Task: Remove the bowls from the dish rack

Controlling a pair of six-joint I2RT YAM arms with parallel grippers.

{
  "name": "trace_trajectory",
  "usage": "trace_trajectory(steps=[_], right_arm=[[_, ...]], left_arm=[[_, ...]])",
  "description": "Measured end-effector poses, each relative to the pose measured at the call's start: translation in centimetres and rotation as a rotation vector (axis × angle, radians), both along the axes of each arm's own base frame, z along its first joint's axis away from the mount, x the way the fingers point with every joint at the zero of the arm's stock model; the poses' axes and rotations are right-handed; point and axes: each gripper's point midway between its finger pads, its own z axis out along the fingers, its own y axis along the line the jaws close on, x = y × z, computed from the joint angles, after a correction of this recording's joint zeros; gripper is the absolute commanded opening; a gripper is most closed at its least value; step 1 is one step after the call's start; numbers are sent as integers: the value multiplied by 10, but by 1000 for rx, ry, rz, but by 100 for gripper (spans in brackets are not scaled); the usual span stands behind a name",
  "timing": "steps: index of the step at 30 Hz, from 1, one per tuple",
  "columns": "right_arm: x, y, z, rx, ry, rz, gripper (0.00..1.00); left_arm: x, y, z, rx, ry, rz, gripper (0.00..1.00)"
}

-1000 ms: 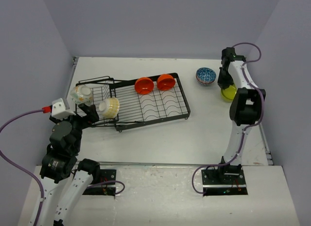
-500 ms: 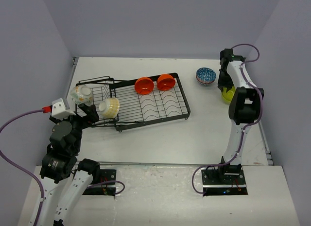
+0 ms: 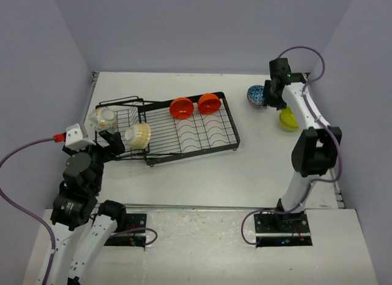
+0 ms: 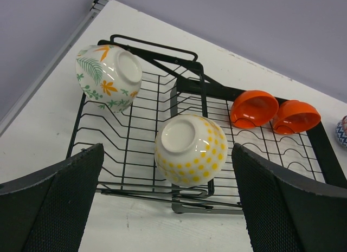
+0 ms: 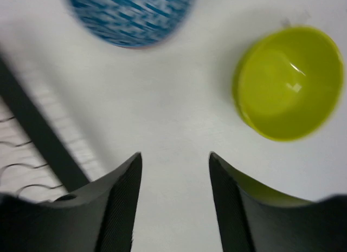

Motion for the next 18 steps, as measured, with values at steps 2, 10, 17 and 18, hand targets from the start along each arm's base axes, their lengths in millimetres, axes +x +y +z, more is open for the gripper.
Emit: trace_trajectory(steps=[2, 10, 17, 18], right_arm=[[-13, 42, 26, 130, -147, 86, 60], [-62, 176, 116, 851, -624, 304, 68], [-59, 247, 40, 1224, -453, 114, 89], [-60, 257, 35, 1249, -435, 92, 89]], left_arm=[[0, 1, 0, 1, 2, 5, 100], [6, 6, -8, 19, 42, 43, 100], [2, 15, -8, 27, 42, 90, 100], [2, 16, -8, 26, 40, 98, 100]])
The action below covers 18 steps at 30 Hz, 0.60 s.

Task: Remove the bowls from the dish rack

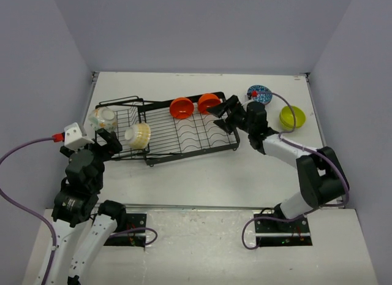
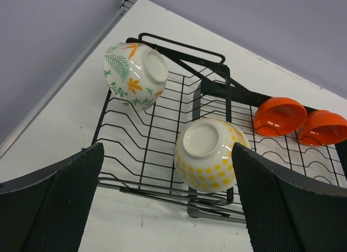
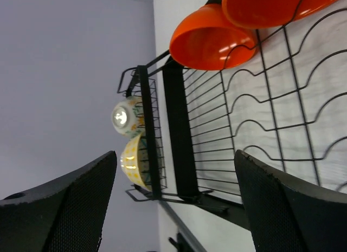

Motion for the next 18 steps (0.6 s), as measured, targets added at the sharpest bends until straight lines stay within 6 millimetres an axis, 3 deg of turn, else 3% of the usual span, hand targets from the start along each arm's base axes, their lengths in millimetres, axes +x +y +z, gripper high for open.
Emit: trace_trajectory(steps=[4, 12, 18], right_arm=[[7, 25, -4, 147, 83, -87, 88], [62, 6, -52, 268, 296, -423, 80], [102, 8, -51, 276, 289, -512, 72]], left_arm=[[0, 4, -1, 1, 5, 27, 100], [4, 8, -7, 9, 38, 46, 100], [3, 5, -6, 3, 29, 29, 100]])
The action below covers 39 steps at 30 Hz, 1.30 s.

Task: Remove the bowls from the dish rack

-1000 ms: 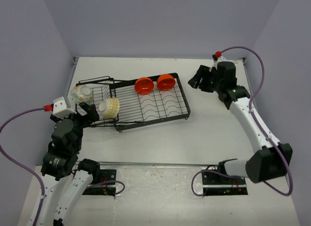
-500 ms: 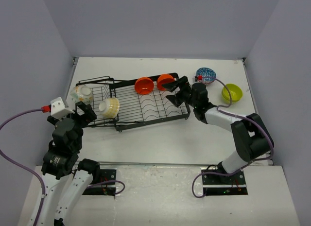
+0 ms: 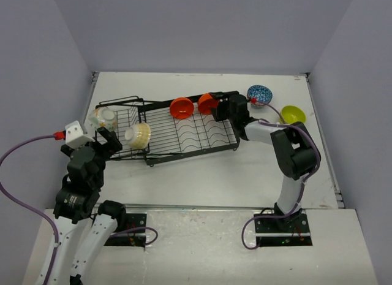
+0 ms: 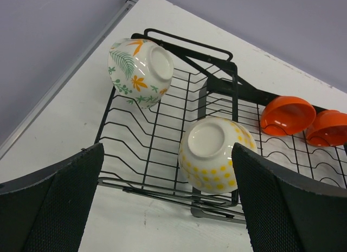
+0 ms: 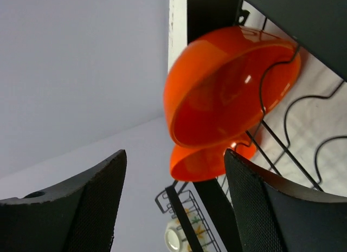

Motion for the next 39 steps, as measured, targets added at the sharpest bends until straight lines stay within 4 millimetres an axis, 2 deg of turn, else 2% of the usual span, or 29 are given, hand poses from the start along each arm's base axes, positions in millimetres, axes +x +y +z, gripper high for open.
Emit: trace_trajectory(steps=[4, 6, 9, 11, 12, 17, 21, 29, 39], right_arm=[[18, 4, -1, -3, 6, -21, 70], [26, 5, -7, -6, 25, -30, 65], [34, 7, -18, -4, 46, -42, 45], [37, 7, -23, 1, 58, -53, 39], [39, 8, -21, 11, 55, -57, 32], [43, 8, -13, 23, 37, -67, 18], [44, 9, -8, 45, 10, -70, 0], [42, 8, -6, 126, -81, -84, 0], [51, 18, 6, 190, -269, -27, 0]], left_arm=[[0, -2, 0, -3, -2, -9, 100], [0, -2, 1, -5, -5, -15, 100], [-1, -4, 2, -9, -13, -25, 100], [-1, -5, 4, -11, -18, -29, 100], [-1, -5, 4, -12, -20, -31, 100], [-1, -8, 4, -15, -23, -48, 100], [-3, -8, 7, -14, -35, -54, 100], [-4, -9, 11, -20, -54, -64, 100], [-4, -10, 13, -23, -66, -70, 100]])
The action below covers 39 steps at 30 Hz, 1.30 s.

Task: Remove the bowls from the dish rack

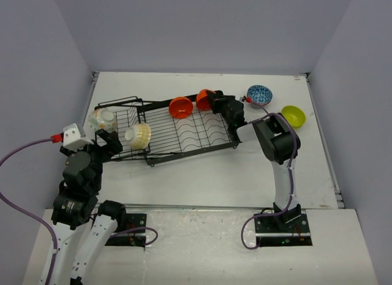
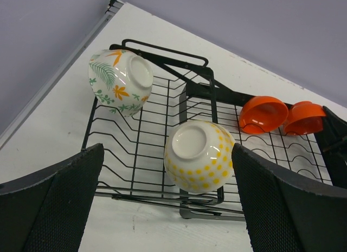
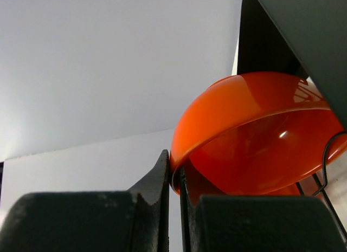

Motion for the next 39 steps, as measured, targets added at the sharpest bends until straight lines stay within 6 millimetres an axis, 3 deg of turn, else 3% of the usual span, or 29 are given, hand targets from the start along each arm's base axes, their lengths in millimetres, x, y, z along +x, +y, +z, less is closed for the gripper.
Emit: trace_trajectory(steps=[15, 18, 23, 25, 27, 31, 35, 37, 39], right_arm=[[-9, 7, 12, -51, -156, 151, 0], [-18, 4, 32, -69, -206, 188, 0], [-31, -11, 112, -49, -404, 217, 0], [-35, -18, 131, -41, -460, 218, 0], [-36, -23, 136, -37, -482, 220, 0], [-39, -28, 119, -59, -446, 234, 0], [-66, -38, 104, -187, -379, 277, 0], [-76, -49, 118, -311, -345, 267, 0], [-85, -64, 149, -481, -336, 231, 0]], left_arm=[[0, 0, 0, 0, 0, 0, 100], [0, 0, 0, 0, 0, 0, 100], [0, 0, 0, 0, 0, 0, 100], [0, 0, 0, 0, 0, 0, 100], [0, 0, 0, 0, 0, 0, 100], [0, 0, 0, 0, 0, 0, 100], [0, 0, 0, 0, 1, 0, 100], [0, 0, 0, 0, 0, 0, 100], [0, 0, 0, 0, 0, 0, 100]])
